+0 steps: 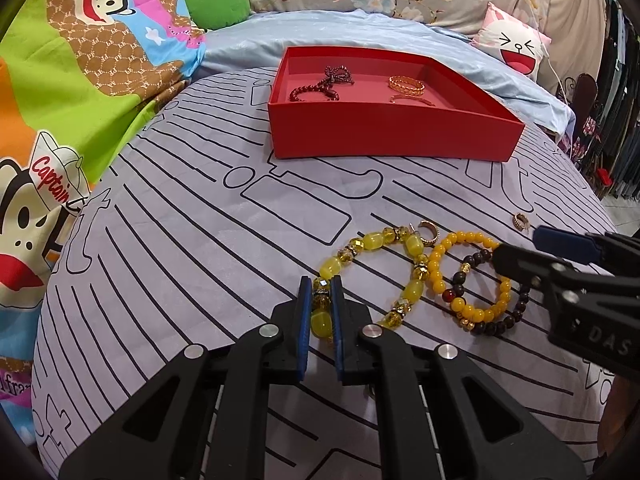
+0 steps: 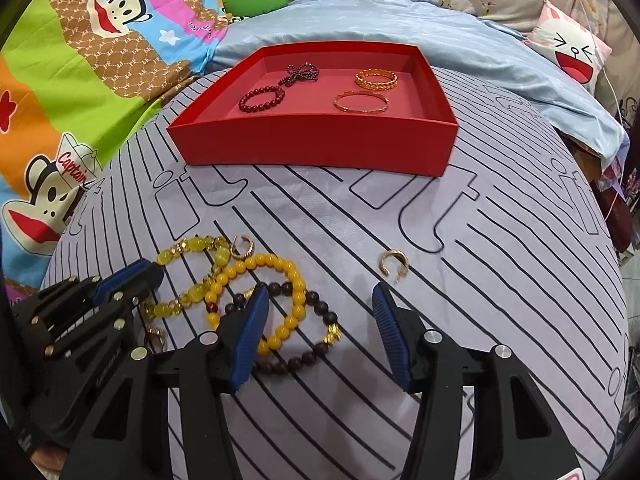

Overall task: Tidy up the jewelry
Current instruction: 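Grasp the yellow crystal bracelet with the left tool while the right tool grasps the amber-and-dark bead bracelet, then carry both yellow bracelets into the red tray and open both tools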

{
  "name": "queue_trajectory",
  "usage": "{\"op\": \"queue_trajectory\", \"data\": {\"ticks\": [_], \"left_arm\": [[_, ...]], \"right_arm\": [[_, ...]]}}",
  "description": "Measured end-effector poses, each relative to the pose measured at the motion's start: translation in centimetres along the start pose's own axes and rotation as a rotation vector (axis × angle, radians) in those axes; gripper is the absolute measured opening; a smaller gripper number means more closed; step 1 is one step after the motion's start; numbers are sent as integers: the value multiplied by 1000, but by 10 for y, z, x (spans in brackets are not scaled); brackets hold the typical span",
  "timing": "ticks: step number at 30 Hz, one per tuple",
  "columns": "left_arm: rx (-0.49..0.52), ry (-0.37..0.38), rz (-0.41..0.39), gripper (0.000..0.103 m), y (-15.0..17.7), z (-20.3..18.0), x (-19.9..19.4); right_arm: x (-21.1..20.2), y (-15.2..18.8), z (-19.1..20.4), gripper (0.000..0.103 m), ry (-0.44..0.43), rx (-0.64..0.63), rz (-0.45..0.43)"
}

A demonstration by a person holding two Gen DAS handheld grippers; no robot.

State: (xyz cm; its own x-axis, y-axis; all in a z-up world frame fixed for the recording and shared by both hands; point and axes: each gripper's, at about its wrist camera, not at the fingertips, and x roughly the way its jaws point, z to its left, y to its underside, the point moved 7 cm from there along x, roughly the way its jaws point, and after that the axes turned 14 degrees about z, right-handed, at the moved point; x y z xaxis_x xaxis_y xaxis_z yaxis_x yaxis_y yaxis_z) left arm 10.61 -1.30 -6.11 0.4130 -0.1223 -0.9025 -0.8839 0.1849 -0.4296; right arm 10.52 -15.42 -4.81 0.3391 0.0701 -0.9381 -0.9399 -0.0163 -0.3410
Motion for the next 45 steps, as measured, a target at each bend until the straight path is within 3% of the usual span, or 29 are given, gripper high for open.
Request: {"op": "queue_trajectory", "data": {"ticks": [17,22,28,45], "left_arm": [[-8,24,-4,9,1,1,0],[-11,31,-4,9,0,2,0],[-2,26,1,9,0,2,0],[-20,127,23,9,-2,-10,-25]], "right_arm": [[17,-9,13,24,-21,-26,23],[17,-7,11,11,-20,-26,25],[12,-3,5,9,-26,-13,20],[-46,-3,-13,7,-55,25,-80]]}}
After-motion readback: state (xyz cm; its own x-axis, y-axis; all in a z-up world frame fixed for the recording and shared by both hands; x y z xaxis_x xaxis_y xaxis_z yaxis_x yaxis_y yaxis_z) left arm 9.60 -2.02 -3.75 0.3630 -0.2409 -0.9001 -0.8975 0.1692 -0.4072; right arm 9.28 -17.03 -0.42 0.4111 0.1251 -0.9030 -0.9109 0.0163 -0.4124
